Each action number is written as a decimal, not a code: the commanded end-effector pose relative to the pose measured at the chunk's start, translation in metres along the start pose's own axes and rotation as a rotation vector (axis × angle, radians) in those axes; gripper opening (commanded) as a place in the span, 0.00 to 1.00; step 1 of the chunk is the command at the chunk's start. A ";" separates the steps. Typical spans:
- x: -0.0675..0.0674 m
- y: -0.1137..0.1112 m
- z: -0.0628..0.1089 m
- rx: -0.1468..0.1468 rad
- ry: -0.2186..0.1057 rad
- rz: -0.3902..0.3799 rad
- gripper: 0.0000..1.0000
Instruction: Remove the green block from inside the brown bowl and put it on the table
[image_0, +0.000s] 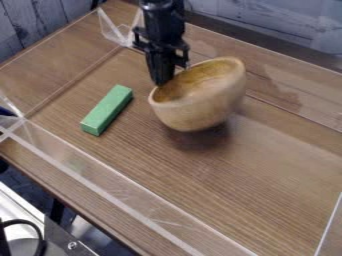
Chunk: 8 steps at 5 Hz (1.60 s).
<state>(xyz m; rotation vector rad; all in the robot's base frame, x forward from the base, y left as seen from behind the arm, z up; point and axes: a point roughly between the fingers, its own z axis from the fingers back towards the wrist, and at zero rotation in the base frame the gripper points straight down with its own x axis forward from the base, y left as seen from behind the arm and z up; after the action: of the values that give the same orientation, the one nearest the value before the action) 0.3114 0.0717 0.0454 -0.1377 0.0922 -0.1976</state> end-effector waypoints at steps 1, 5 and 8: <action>0.006 -0.022 0.010 0.021 -0.042 -0.073 0.00; 0.010 -0.056 -0.003 0.014 -0.021 -0.163 0.00; 0.016 -0.061 -0.020 0.017 0.000 -0.189 0.00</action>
<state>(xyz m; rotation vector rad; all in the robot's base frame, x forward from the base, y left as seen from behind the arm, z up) 0.3064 0.0110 0.0264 -0.1423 0.1117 -0.3676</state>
